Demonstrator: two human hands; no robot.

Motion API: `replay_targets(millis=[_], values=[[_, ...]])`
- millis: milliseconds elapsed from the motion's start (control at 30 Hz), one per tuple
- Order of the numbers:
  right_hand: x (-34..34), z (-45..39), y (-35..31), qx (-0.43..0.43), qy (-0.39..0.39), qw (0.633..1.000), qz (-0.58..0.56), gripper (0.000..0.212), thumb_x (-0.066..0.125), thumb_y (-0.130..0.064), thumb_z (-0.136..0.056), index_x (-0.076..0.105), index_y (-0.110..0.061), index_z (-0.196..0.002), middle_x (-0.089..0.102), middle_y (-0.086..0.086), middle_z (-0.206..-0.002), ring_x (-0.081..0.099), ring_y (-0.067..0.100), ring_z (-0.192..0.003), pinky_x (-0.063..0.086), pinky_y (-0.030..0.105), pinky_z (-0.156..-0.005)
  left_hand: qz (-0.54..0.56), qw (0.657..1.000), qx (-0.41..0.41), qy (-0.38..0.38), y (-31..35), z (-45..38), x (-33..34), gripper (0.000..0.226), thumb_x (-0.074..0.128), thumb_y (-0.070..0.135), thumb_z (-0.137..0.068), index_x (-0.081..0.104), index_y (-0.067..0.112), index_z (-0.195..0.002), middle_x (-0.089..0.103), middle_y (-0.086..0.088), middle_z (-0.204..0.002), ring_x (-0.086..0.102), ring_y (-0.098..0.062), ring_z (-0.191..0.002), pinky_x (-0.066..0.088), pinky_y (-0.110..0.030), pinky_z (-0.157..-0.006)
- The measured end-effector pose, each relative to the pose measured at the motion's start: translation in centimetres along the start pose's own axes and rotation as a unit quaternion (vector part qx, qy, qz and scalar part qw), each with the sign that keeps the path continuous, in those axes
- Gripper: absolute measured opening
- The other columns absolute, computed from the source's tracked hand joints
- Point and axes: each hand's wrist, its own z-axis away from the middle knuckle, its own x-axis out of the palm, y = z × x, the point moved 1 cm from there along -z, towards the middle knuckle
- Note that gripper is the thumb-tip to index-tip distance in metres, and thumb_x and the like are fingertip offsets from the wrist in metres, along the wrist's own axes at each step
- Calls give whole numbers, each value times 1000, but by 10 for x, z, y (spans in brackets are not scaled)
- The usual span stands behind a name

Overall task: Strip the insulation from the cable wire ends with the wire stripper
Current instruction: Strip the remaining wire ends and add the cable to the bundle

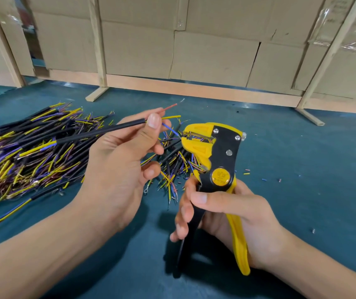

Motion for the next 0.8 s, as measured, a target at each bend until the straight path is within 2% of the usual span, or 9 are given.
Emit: replay_targets(millis=[667, 800], values=[[1, -1, 0, -2, 14, 1000, -7, 9, 64, -10, -84, 63, -4, -90, 62, 14, -77, 64, 33, -67, 53, 55, -78, -15, 1000, 14, 7, -8, 10, 3, 27, 71, 35, -77, 78, 22, -99, 75, -1, -104, 52, -9, -64, 32, -17, -42], [1, 0, -1, 4, 11, 1000, -7, 9, 64, -11, -85, 63, -4, -90, 62, 14, -76, 64, 33, -67, 54, 54, -77, -19, 1000, -8, 10, -8, 12, 4, 29, 69, 39, -78, 77, 27, -104, 75, 3, -111, 59, -9, -72, 36, -17, -46]])
